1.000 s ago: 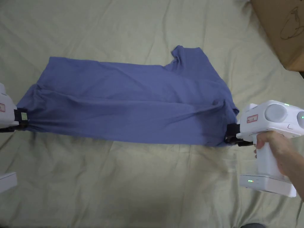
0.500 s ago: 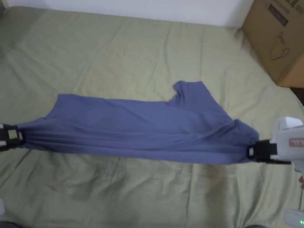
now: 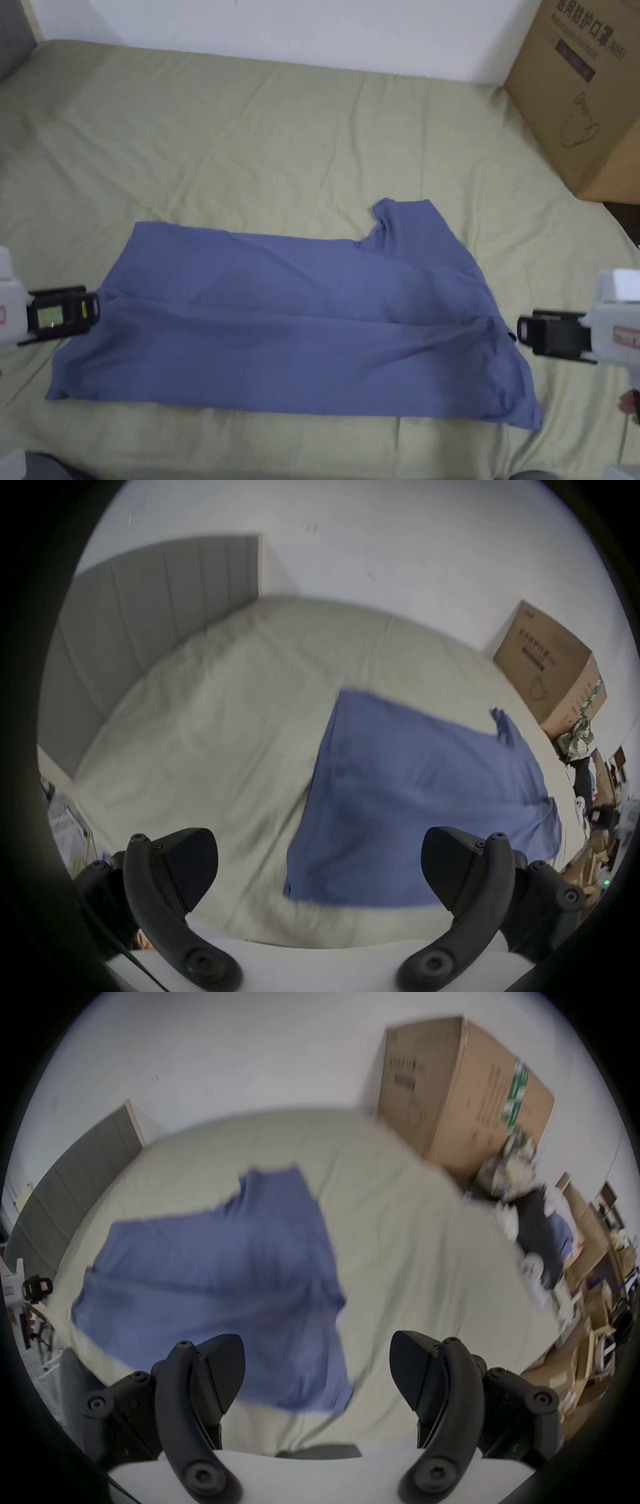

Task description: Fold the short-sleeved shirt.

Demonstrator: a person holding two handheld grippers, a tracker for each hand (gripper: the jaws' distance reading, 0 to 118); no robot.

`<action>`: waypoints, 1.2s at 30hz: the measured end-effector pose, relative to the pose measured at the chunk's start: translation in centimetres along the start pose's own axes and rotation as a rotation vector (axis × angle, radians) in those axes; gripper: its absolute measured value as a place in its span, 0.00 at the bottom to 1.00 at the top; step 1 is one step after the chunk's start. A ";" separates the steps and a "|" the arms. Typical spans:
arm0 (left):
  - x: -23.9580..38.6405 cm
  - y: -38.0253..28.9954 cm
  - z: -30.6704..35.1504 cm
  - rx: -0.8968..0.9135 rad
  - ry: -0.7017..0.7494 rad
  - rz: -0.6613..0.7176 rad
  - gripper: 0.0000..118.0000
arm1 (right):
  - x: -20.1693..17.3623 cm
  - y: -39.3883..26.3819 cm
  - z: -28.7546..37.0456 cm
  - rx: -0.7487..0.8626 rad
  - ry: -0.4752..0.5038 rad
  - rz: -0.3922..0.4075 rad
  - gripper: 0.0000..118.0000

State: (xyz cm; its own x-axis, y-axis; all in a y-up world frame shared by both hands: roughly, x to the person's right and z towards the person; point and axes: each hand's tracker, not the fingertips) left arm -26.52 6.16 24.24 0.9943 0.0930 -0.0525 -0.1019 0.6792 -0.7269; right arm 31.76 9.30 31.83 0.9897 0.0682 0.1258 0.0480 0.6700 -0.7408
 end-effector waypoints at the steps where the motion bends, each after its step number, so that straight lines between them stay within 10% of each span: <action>1: 0.5 0.9 0.7 0.066 0.007 -0.018 1.00 | -0.3 0.9 1.0 0.072 -0.001 0.001 0.81; 10: 8.2 3.4 5.3 0.547 0.004 -0.147 0.96 | -7.3 3.6 6.8 0.608 -0.023 0.048 0.84; 14: 10.2 2.4 5.5 0.593 -0.030 -0.167 0.65 | -9.6 3.2 6.1 0.634 0.013 0.012 0.81; 16: 10.8 2.1 5.2 0.587 -0.061 -0.172 0.42 | -10.2 3.1 5.4 0.634 0.047 -0.008 0.63; 18: 11.4 1.6 4.9 0.584 -0.062 -0.189 0.09 | -10.8 3.0 4.9 0.628 0.059 -0.015 0.10; 19: 11.6 1.4 4.7 0.585 -0.061 -0.192 0.00 | -11.0 2.9 4.6 0.630 0.056 -0.021 0.00; 36: 10.4 7.3 -3.3 0.377 -0.066 -0.233 0.02 | -11.2 4.2 0.0 0.564 0.074 -0.030 0.00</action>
State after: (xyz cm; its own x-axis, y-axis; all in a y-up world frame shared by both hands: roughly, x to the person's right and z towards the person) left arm -16.85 9.70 16.12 0.9891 -0.0561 0.1362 0.1081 0.9043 -0.4130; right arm 20.83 11.39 27.30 0.9968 0.0051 0.0794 0.0164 0.9633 -0.2679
